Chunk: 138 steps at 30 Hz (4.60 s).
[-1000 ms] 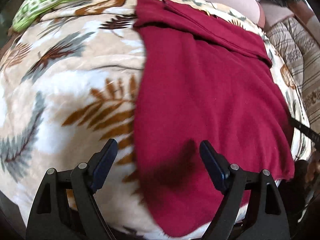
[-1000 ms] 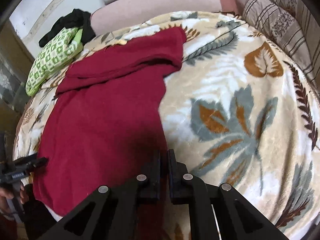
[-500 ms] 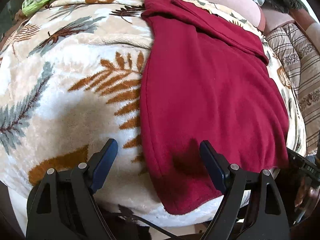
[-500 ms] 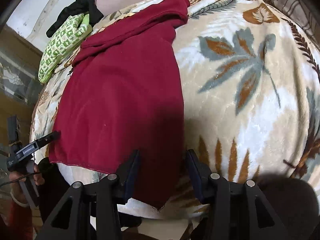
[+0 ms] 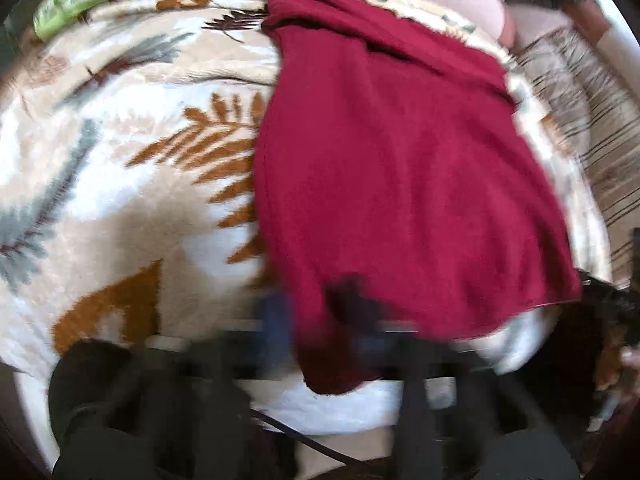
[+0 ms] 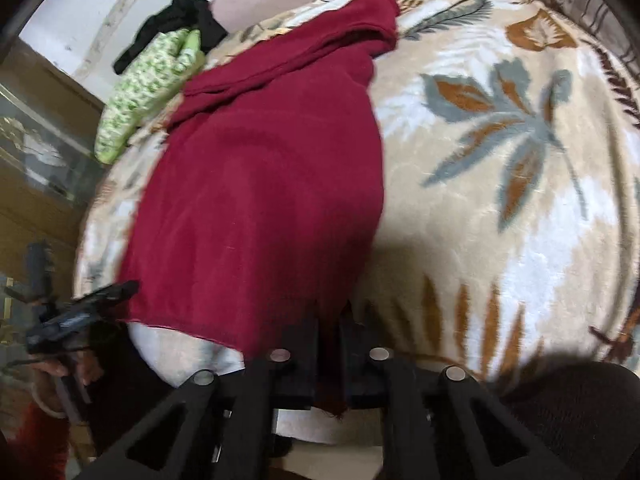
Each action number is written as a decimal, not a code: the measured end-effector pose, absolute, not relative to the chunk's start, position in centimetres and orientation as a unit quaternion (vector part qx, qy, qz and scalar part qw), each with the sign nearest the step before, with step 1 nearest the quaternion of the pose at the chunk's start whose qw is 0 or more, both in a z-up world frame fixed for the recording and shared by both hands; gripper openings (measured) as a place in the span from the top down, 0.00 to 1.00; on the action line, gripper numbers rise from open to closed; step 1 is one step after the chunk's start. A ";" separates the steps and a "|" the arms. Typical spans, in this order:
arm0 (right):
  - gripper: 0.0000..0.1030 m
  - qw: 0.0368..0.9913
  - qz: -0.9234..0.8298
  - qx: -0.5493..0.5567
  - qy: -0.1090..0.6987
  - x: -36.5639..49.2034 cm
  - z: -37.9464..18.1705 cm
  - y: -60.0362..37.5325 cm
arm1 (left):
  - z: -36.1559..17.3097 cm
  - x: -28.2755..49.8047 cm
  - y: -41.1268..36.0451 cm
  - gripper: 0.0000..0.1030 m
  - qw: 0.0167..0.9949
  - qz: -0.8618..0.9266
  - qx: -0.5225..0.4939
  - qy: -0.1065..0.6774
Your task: Fold small clothes
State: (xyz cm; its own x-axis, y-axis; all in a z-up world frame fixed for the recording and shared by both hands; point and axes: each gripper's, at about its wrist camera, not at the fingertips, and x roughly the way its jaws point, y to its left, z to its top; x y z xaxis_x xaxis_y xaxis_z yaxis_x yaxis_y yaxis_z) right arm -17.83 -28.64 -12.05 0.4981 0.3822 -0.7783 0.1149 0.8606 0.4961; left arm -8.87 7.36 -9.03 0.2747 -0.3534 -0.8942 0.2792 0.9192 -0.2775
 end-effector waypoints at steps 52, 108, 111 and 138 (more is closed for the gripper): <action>0.50 0.879 -0.004 0.191 0.437 18.3 -10.3 -34.7 | 0.4 23.2 1.0 0.36 0.884 -0.136 -0.082 0.439; 0.33 0.880 -0.087 0.232 0.405 6.8 -9.3 -37.9 | -8.0 18.4 3.1 0.32 0.850 -0.135 -0.092 0.500; 0.32 0.879 -0.084 0.238 0.404 7.4 -9.9 -38.4 | -8.8 19.1 3.6 0.32 0.837 -0.150 -0.128 0.511; 0.82 0.902 -0.001 0.218 0.373 10.1 -9.1 -36.7 | -7.9 19.9 -0.4 0.76 0.837 -0.206 -0.097 0.497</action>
